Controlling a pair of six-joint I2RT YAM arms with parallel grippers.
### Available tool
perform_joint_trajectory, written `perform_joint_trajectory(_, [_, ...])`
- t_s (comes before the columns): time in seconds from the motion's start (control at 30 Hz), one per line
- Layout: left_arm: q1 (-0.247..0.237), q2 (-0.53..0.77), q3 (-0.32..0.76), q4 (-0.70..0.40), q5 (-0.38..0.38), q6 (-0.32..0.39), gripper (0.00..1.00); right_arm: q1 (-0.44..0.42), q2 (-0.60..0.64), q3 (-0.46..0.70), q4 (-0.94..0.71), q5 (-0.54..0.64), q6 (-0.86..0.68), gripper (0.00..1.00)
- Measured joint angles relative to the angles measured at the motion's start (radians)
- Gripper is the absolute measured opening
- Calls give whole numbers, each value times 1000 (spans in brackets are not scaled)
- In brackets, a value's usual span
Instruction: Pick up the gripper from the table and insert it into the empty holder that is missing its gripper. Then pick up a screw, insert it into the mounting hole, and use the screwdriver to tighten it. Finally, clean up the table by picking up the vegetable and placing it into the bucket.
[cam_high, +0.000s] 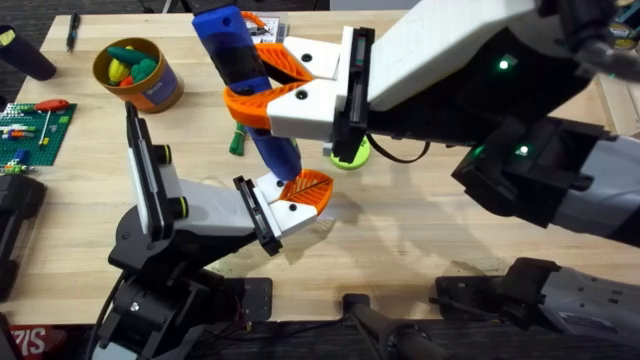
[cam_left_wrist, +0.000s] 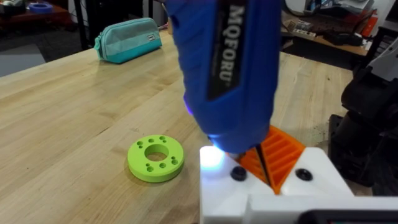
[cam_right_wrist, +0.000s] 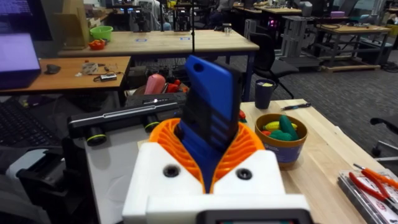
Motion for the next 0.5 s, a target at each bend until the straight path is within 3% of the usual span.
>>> perform_joint_trajectory(0.13, [0,0,0,3,0,-4,8,0,0,-5,-13,2,2,38])
perform_joint_trajectory(0.3, [0,0,0,3,0,-3,8,0,-3,-16,120,-1,5,38])
perform_joint_trajectory(0.5, [0,0,0,3,0,-4,8,0,-49,-16,144,-2,5,38])
